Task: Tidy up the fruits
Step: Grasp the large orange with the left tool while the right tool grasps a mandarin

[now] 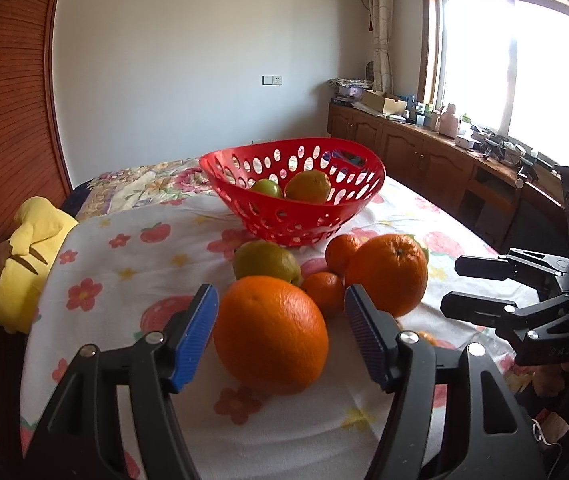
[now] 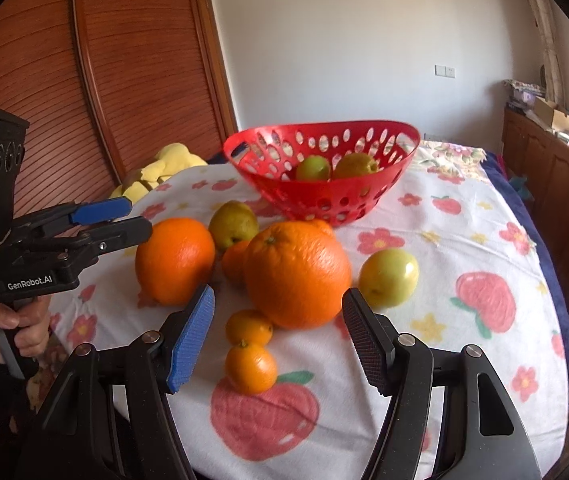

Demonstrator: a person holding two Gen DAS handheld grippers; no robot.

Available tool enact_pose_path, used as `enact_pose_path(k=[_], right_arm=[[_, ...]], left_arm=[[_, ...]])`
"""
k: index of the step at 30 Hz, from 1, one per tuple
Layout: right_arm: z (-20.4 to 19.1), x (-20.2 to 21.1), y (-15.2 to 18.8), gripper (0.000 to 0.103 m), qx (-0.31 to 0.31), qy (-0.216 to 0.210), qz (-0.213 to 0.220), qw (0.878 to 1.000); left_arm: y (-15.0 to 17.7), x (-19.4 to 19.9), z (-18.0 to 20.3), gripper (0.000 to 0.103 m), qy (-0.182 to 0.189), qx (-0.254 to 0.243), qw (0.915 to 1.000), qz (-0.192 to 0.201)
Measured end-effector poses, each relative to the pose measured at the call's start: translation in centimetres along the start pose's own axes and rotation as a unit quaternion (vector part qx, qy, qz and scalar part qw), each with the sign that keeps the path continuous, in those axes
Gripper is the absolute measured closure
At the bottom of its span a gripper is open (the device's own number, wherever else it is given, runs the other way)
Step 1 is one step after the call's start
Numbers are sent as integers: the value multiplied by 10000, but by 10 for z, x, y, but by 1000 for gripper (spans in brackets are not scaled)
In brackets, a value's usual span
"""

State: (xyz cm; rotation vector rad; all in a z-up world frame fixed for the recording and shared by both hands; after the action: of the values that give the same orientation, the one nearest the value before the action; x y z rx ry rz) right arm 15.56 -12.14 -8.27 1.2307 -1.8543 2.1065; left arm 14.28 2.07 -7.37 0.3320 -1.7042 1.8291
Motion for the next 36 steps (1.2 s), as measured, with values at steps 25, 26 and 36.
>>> enact_pose_path(k=[25, 26, 36], right_arm=[[-17, -34, 44, 46, -26, -197, -411, 9990], [-18, -35, 45, 51, -11, -201, -425, 9989], [-18, -35, 50, 67, -62, -242, -397, 9989]], left_arm=[[34, -17, -2, 32, -71, 111, 9994, -309], [34, -18, -2, 32, -79, 108, 9994, -305], [30, -25, -6, 30, -134, 128, 9993, -340]])
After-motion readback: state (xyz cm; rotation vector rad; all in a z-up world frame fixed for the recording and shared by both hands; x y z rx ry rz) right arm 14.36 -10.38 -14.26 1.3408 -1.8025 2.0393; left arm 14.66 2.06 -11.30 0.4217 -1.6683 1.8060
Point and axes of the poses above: each gripper's, at about its wrist camera, not at the fingertips, and x roughly against the way its jaws point, z to its right, y to its underside, the point moved 5 cm from there along -x, roughly the way its jaws point, and after that the axes turned 6 degrees about x, right-handed, at the moved point
